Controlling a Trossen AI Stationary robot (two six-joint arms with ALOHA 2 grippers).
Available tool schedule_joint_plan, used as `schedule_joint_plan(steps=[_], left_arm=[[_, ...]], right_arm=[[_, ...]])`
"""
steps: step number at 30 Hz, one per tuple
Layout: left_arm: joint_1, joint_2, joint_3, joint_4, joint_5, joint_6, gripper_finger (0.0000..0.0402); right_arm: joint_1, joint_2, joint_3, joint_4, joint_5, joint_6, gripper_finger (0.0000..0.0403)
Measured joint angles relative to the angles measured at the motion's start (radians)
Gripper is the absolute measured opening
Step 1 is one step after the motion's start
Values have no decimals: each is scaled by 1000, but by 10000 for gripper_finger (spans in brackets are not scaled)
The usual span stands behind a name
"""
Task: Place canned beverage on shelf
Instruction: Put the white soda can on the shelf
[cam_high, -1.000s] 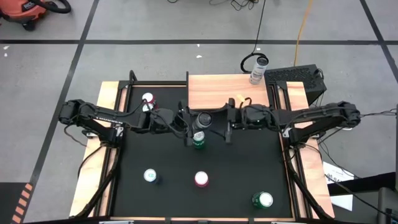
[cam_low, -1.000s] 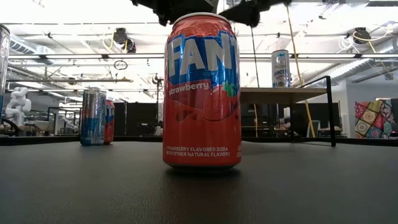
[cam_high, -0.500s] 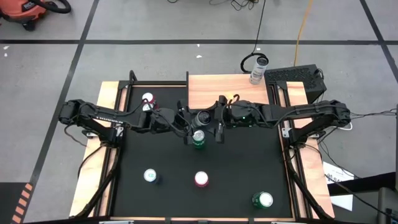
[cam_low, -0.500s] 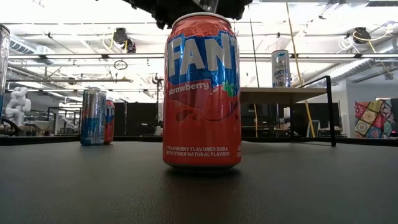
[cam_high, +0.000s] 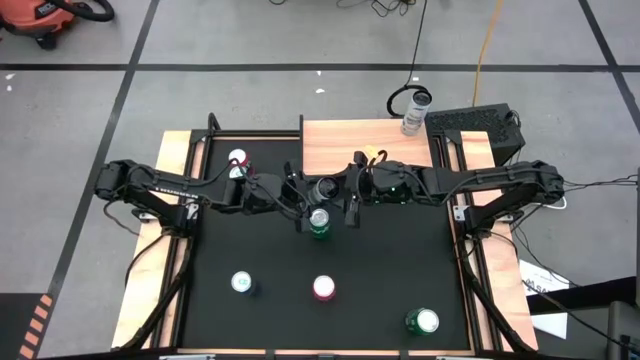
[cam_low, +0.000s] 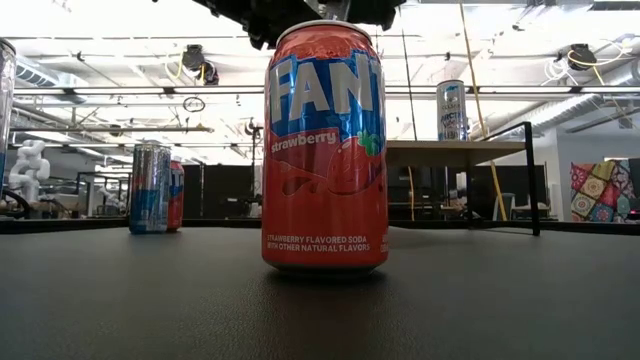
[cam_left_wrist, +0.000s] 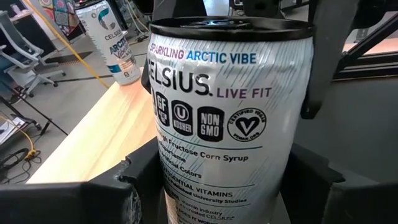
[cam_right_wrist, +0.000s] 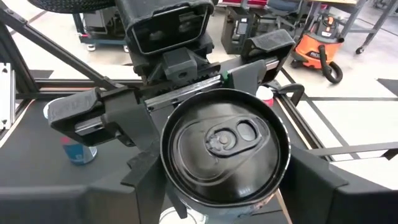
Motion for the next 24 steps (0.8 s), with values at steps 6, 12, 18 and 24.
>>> schedule_joint_plan(steps=[6,12,18,24], left_arm=[[0,-3,1,7,-5,-23,282],[2,-62,3,-12,-22,-18,352],[1,-152,3,-113,-36,-24,371],[-31,-215,3,-215,-49,-57,372]], right_arm=[[-14,-6,39,-100,0,28,237],[-44,-7,158,-343,6,45,236],[-110,-52,238,-525,3,64,237],[-212,-171,239,-676,7,83,237]])
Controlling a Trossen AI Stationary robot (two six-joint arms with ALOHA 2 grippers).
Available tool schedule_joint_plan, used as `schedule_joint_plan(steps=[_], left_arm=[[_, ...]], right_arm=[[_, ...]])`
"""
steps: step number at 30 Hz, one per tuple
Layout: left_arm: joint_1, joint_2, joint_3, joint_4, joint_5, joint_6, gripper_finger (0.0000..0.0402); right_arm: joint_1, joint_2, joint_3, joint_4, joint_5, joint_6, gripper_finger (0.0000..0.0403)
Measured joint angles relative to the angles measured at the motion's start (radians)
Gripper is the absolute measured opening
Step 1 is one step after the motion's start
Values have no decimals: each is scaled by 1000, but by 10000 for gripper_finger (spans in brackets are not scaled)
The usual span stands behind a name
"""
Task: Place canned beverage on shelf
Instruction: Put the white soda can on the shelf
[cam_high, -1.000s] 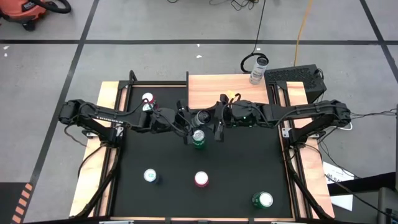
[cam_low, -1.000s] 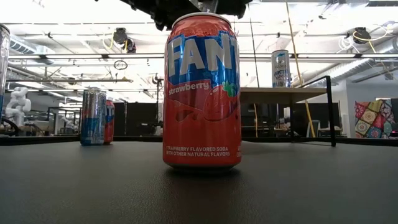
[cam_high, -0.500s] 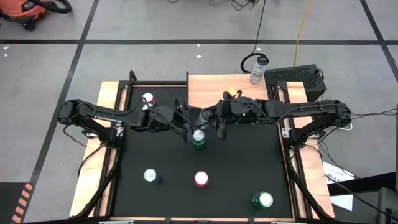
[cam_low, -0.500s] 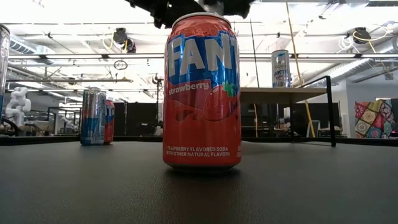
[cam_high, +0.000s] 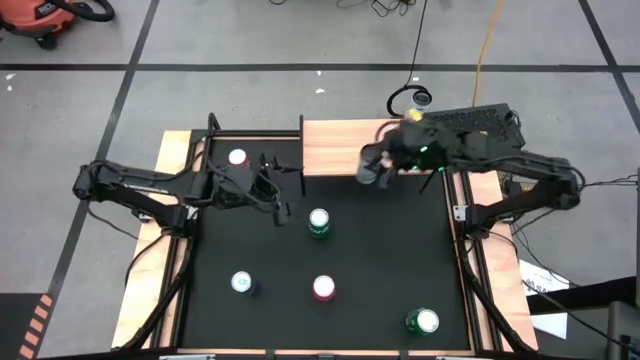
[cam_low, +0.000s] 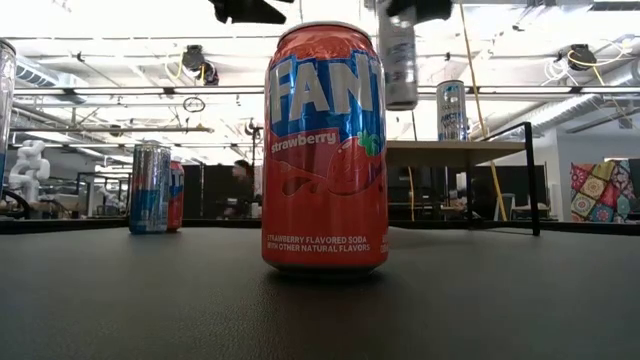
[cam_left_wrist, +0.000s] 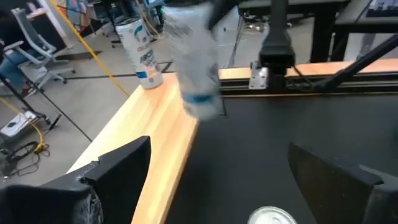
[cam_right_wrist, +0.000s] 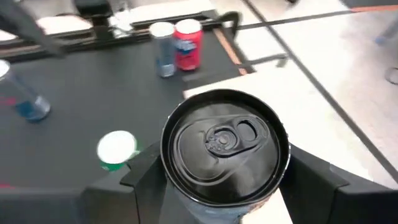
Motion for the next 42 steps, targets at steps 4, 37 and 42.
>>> schedule_joint_plan(steps=[4,37,42], left_arm=[[-22,1,-1,-9,-30,-11,372],[-54,-50,-150,76,-142,-19,372],[-45,-50,-150,102,-144,-19,372]], right_arm=[[-83,-52,0,-84,1,-5,237],[-708,-288,-279,-65,-428,-242,238],[-735,-282,-279,-71,-473,-252,238]])
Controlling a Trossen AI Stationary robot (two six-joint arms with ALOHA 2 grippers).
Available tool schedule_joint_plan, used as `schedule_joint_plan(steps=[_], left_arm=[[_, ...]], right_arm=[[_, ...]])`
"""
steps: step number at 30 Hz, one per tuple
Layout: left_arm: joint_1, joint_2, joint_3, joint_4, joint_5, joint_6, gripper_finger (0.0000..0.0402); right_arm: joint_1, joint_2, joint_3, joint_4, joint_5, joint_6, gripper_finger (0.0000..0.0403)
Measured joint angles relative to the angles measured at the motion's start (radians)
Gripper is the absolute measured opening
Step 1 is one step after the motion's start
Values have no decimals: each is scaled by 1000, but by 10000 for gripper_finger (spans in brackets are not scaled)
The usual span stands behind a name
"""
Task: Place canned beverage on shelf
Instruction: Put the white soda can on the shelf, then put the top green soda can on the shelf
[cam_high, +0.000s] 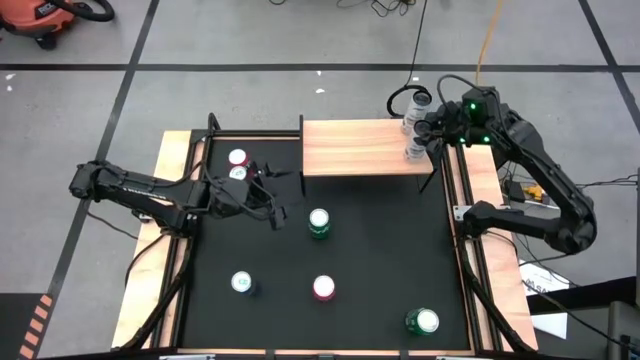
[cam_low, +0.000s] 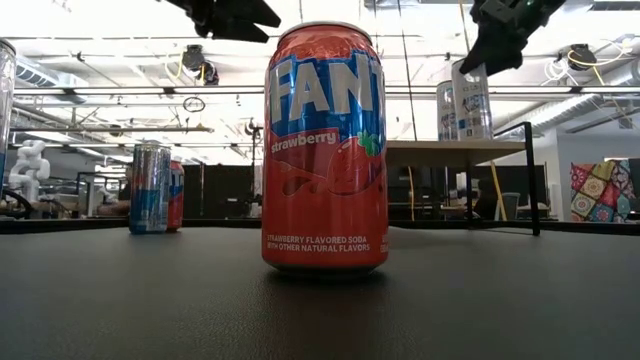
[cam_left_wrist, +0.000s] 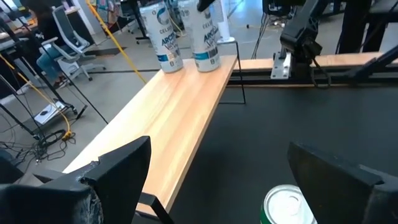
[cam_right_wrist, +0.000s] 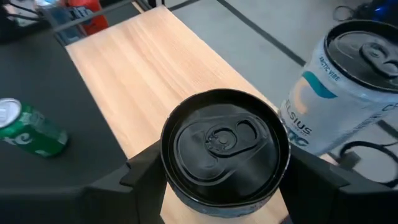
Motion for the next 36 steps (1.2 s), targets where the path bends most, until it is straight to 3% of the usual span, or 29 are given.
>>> schedule_joint_plan(steps=[7,17,28,36], left_arm=[[0,0,0,3,-1,0,372],[10,0,0,2,-4,4,372],[12,0,0,6,-4,3,372],[2,-61,0,-31,-32,-2,372]], right_arm=[[-2,26,2,19,-14,-18,245],[-3,18,1,8,54,-45,311],[-3,-68,1,14,49,-30,315],[5,-168,1,88,44,77,315]])
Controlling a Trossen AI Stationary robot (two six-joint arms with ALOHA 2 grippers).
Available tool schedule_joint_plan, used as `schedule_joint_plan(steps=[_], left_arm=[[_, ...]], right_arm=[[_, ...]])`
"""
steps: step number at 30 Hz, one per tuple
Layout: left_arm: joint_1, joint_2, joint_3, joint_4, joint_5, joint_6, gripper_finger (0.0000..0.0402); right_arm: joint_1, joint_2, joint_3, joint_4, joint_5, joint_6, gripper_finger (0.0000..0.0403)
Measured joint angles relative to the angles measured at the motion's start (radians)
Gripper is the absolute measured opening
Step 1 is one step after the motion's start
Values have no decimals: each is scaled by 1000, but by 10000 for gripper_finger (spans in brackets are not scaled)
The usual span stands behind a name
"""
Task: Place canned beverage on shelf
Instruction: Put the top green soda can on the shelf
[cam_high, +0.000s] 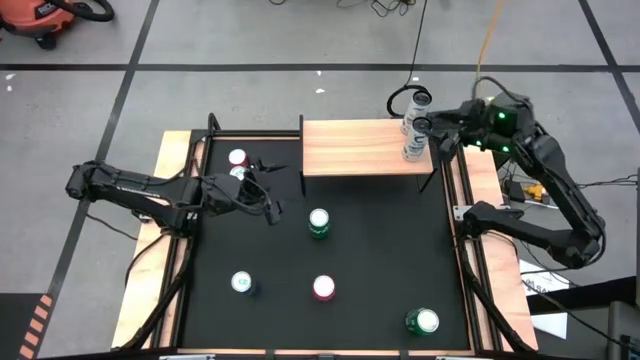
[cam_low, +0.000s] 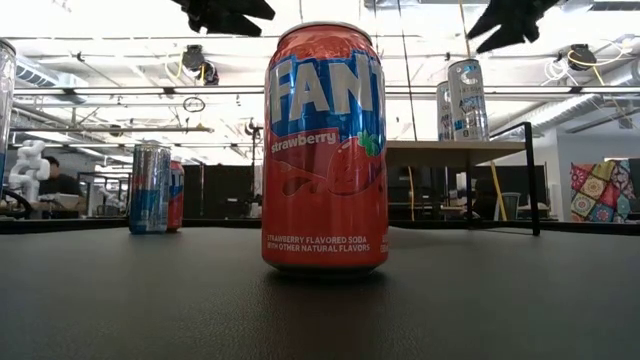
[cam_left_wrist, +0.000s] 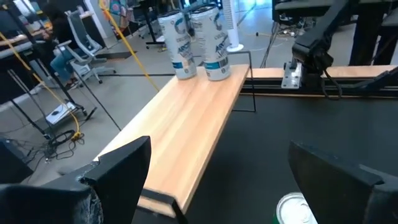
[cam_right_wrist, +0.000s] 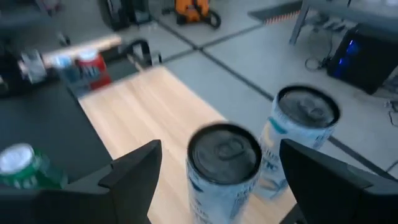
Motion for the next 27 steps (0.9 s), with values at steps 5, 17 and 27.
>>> schedule_joint_plan(steps=[5,17,27], left_arm=[[-45,-77,0,-161,-59,-81,372],[-184,-49,-150,-19,-152,-201,372],[-175,95,-247,244,-99,-199,372]], right_arm=[[39,-48,0,53,-93,44,311],[278,-69,-141,343,-209,166,275],[553,-45,-254,523,-48,142,269]])
